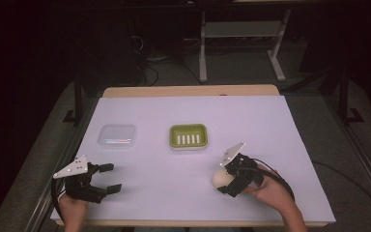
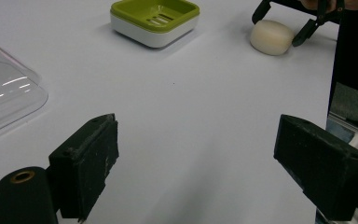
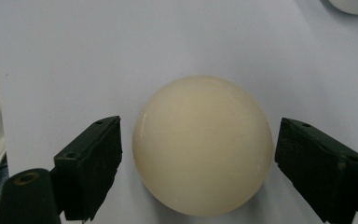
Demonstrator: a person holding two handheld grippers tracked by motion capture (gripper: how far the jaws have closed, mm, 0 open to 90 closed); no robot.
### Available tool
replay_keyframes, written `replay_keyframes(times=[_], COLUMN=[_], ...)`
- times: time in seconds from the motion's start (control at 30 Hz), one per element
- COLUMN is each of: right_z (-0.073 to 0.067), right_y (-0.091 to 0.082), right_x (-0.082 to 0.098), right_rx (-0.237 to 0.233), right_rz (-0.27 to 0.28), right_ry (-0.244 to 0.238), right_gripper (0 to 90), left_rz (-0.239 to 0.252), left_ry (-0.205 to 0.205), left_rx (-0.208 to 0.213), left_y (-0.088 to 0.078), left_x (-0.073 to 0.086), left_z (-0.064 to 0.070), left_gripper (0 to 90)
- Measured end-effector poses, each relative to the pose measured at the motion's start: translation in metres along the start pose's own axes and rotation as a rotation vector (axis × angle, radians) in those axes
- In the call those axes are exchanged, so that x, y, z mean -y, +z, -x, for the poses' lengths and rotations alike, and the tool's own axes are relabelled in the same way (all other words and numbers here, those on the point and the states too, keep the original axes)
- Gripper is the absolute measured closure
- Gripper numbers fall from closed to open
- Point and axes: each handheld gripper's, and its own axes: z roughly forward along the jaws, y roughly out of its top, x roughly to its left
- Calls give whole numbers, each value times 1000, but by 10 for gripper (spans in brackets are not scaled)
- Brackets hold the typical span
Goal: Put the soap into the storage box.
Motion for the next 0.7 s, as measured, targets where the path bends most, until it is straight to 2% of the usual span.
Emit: replay_keyframes(times=[0.3, 0.7], right_z=[-1, -2], right_y=[8, 11], right_x=[-1, -1], right_rx=[2, 6], right_rz=[-37, -47], right_ry=[-6, -8], right_gripper=[141, 150], left_rz=[0, 1], left_ry=[2, 3], left_rx=[3, 2], left_y=[1, 1], left_x=[0, 0], left_z=[0, 0], left_gripper=[131, 131])
